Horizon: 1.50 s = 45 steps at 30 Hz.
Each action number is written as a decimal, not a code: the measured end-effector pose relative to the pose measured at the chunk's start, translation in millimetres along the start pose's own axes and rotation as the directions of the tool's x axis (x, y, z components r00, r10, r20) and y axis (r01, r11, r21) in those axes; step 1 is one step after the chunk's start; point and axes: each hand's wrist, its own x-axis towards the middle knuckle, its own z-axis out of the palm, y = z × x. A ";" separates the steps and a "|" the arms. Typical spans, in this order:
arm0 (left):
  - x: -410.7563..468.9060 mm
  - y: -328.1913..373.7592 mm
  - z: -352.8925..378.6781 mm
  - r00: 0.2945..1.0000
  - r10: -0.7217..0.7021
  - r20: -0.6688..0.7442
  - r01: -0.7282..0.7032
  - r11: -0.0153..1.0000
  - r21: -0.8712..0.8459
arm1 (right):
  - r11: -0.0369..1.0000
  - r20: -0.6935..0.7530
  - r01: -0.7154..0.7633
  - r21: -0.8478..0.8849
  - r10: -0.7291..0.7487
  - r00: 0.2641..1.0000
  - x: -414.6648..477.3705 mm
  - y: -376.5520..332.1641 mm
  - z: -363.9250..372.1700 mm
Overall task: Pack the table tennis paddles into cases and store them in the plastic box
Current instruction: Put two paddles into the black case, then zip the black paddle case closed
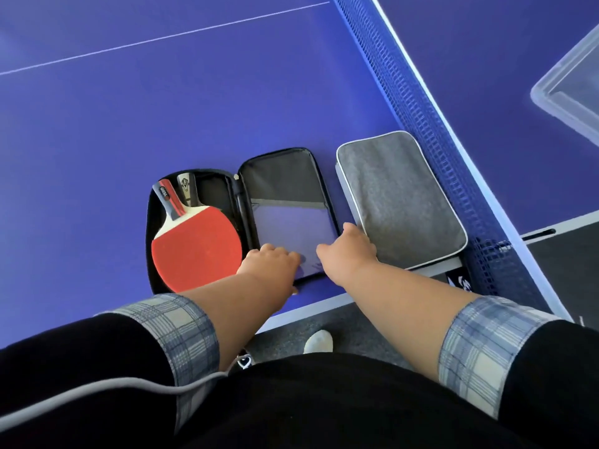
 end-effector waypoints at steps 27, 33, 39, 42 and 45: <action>-115.3 -107.8 -57.5 0.750 -0.655 -0.097 0.018 0.166 -0.986 | 0.678 0.117 0.675 0.291 -0.725 0.678 -92.3 -105.4 53.1; -125.2 -165.8 -16.2 0.761 -0.624 0.177 0.288 0.081 -0.954 | 0.691 0.375 0.655 -0.306 -0.546 0.750 -93.1 -121.7 87.7; -106.4 -196.0 23.2 0.798 -0.552 0.242 0.410 0.203 -0.889 | 0.638 0.404 0.595 -0.488 -0.439 0.803 -95.1 -123.2 114.0; -99.7 -201.3 37.5 0.797 -0.544 0.264 0.445 0.233 -0.865 | 0.625 0.384 0.569 -0.535 -0.420 0.822 -97.7 -116.6 120.8; -94.1 -215.6 44.1 0.852 -0.522 0.031 0.402 0.617 -0.676 | 0.672 0.317 0.502 -0.544 -0.389 0.865 -102.4 -116.9 134.2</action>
